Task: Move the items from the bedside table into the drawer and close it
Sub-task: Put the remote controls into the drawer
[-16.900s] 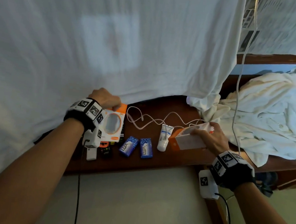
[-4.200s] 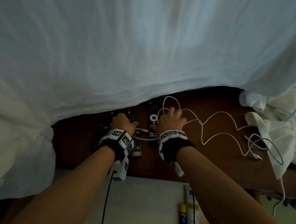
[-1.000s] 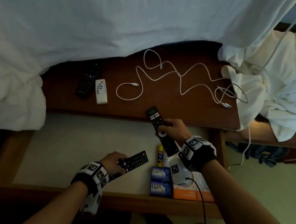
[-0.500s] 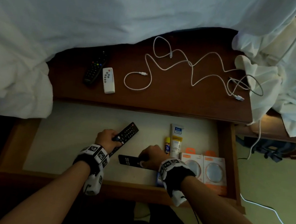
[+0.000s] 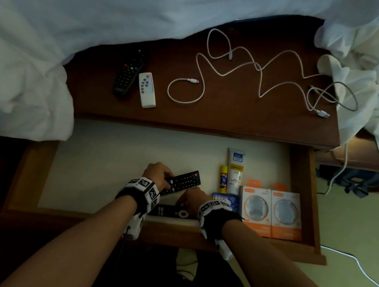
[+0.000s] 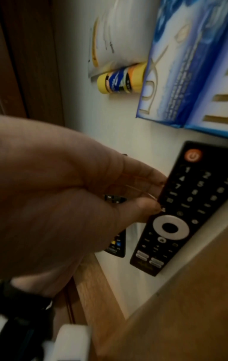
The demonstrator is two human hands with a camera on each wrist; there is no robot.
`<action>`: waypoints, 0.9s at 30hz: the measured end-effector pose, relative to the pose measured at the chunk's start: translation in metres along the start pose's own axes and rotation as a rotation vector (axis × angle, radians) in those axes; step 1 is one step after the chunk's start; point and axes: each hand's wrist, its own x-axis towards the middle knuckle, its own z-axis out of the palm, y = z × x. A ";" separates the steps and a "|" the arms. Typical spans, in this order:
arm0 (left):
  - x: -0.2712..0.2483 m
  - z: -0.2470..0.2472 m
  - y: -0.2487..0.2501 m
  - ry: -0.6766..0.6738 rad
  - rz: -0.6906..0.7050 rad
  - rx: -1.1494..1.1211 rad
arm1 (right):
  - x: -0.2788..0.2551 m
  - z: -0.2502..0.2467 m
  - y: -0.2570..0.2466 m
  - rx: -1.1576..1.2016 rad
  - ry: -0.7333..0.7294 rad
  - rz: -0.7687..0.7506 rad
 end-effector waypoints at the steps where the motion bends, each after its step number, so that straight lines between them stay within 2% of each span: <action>1: 0.000 0.001 -0.001 -0.013 -0.012 0.017 | 0.001 0.002 -0.001 -0.019 -0.014 0.003; 7: 0.004 0.003 -0.004 -0.056 -0.028 0.067 | -0.010 0.008 0.000 -0.227 -0.069 -0.030; 13: 0.009 0.014 0.004 -0.142 0.002 0.103 | -0.034 0.009 0.014 -0.452 -0.060 -0.158; 18: 0.011 0.024 0.009 -0.202 0.025 0.136 | -0.045 0.012 0.024 -0.605 -0.142 -0.178; 23: 0.009 0.034 0.014 -0.241 0.060 0.190 | -0.051 0.016 0.032 -0.546 -0.121 -0.102; 27: 0.006 0.040 0.017 -0.239 0.089 0.225 | -0.052 0.016 0.035 -0.520 -0.109 -0.100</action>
